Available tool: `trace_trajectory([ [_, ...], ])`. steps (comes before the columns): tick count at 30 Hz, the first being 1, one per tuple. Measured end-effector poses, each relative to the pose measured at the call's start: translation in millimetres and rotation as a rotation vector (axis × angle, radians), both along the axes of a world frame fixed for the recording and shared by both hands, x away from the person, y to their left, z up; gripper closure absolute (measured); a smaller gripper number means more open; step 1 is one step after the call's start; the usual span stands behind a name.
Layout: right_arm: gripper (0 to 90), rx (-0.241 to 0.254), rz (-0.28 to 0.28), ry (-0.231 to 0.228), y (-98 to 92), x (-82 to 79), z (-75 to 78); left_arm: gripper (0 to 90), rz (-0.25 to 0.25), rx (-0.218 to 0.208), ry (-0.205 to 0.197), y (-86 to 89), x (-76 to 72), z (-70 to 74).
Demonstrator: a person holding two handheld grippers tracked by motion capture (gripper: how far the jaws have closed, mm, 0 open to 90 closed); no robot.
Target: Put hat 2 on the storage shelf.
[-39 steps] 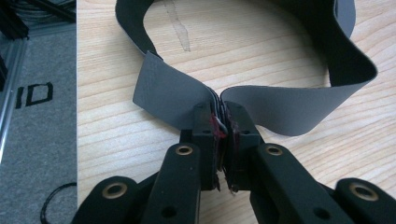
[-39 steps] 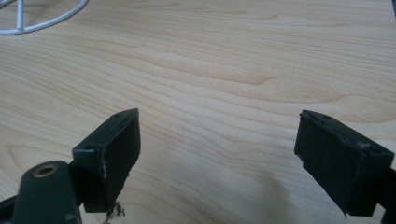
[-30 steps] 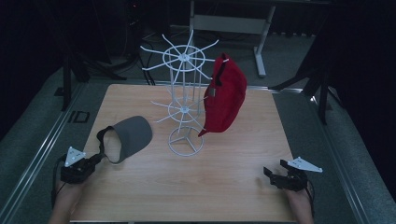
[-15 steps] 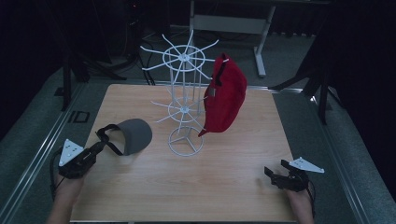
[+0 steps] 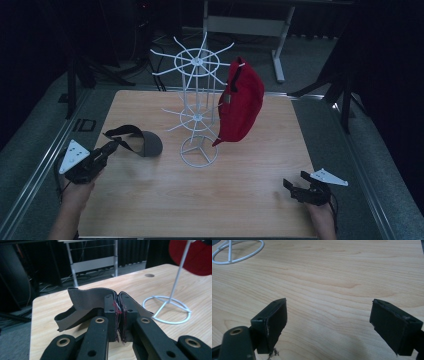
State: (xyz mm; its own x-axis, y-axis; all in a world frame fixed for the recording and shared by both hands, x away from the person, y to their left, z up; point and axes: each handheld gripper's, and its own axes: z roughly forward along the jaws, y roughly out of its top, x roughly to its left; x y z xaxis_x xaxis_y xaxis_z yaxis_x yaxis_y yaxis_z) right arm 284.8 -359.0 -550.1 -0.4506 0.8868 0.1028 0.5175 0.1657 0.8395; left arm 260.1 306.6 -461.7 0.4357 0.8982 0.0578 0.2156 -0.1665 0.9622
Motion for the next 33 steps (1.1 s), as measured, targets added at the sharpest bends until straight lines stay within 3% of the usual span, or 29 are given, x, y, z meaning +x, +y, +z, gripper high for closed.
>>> trace_trajectory([
  [11,14.3,-0.001,0.001,-0.003,-0.3,0.1,0.8,86.6,-0.051,-0.023,-0.092,-1.7,-9.0,40.5],
  [18,14.3,0.007,0.004,-0.002,-1.0,0.1,0.8,86.6,-0.082,-0.005,-0.133,-3.5,-19.6,66.5],
  [26,14.3,0.006,0.011,-0.002,0.5,-0.2,1.4,86.5,-0.154,-0.043,-0.197,-5.2,-33.2,95.7],
  [29,14.3,0.004,0.013,-0.002,0.7,-0.4,1.4,86.5,-0.17,-0.046,-0.22,-10.8,-32.5,108.4],
  [33,14.3,0.007,0.012,-0.004,0.0,-0.3,1.3,86.5,-0.165,-0.01,-0.233,-21.2,-23.9,127.3],
])
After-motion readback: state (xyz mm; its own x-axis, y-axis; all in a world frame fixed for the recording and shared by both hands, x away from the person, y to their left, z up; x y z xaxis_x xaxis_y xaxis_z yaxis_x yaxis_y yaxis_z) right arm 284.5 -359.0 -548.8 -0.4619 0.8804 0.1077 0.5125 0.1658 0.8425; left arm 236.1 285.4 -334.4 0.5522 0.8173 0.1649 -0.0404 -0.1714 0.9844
